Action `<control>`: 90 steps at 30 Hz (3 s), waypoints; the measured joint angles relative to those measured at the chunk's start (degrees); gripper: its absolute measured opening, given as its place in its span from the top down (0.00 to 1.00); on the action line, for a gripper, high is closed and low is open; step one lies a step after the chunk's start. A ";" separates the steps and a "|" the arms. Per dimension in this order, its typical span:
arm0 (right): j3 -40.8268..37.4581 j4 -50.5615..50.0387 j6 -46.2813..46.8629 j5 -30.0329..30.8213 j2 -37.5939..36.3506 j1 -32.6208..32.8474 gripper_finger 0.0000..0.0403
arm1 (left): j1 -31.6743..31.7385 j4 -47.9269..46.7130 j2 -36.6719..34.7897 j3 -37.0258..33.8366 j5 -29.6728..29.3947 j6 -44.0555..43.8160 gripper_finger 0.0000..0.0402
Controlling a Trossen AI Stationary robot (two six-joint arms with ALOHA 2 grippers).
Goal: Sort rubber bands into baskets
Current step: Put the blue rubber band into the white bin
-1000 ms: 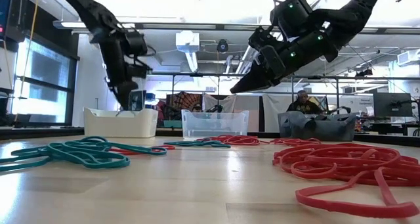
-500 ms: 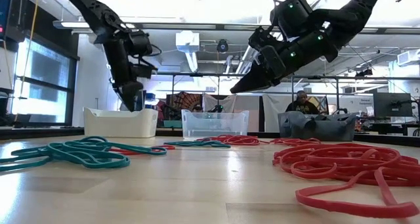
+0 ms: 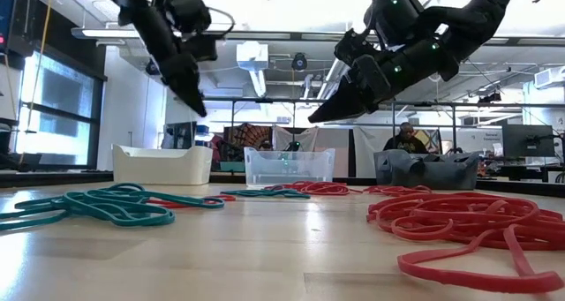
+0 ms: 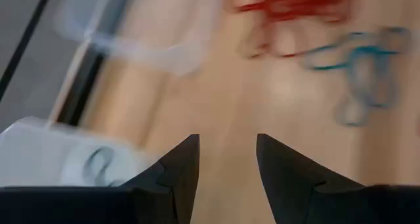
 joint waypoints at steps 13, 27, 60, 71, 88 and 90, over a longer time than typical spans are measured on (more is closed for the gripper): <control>0.00 0.00 -0.02 0.63 0.00 2.68 1.00 | -17.64 16.48 4.93 -6.18 2.33 -3.24 0.68; -0.02 -0.02 0.40 2.32 0.00 3.02 1.00 | -20.07 28.91 7.73 -15.17 -1.94 -8.84 0.56; -0.02 -0.02 1.51 2.35 0.00 3.10 1.00 | -20.19 38.16 22.64 -15.02 1.67 -6.03 0.85; -0.02 -0.07 1.51 2.35 0.00 3.10 1.00 | -19.79 33.34 20.33 -12.44 -4.08 -5.48 1.00; -0.02 -0.39 1.03 2.36 0.00 3.10 1.00 | -17.78 13.86 -2.39 -8.74 -21.50 -13.11 1.00; -0.02 -0.21 1.03 2.36 0.00 3.10 1.00 | -16.74 11.25 -4.79 -8.74 -24.34 -13.51 1.00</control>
